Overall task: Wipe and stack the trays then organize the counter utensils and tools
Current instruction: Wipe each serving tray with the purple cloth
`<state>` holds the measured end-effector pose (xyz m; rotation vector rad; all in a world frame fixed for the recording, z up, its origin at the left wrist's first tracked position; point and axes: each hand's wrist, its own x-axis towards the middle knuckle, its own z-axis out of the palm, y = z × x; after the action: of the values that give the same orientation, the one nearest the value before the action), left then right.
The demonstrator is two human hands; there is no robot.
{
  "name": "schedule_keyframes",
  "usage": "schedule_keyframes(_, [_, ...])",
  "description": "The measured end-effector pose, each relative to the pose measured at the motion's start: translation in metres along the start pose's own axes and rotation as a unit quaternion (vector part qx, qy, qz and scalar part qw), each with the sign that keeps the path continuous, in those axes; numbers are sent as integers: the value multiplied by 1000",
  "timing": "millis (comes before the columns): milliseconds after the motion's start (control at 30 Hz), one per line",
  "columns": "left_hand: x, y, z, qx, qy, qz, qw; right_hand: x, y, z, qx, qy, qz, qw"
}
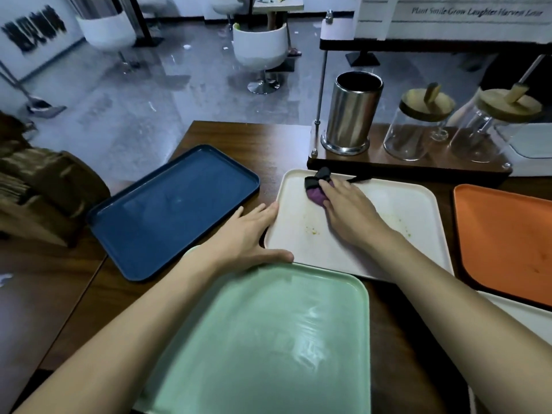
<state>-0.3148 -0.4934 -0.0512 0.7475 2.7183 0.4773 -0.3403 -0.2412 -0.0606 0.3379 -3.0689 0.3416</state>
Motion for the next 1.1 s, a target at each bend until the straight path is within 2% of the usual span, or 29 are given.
schedule_keyframes(200, [2, 2, 4, 2, -26, -17, 1000, -11, -44, 19, 10, -15, -81, 997])
schedule_keyframes(500, [0, 7, 8, -51, 2, -27, 998, -58, -61, 13, 36, -32, -141, 989])
schedule_keyframes(733, [-5, 11, 4, -78, 1, -28, 997, -34, -60, 15, -21, -54, -103, 993])
schedule_keyframes(1100, [-5, 13, 2, -76, 5, -27, 997, 42, -56, 10, -45, 6, 29, 999])
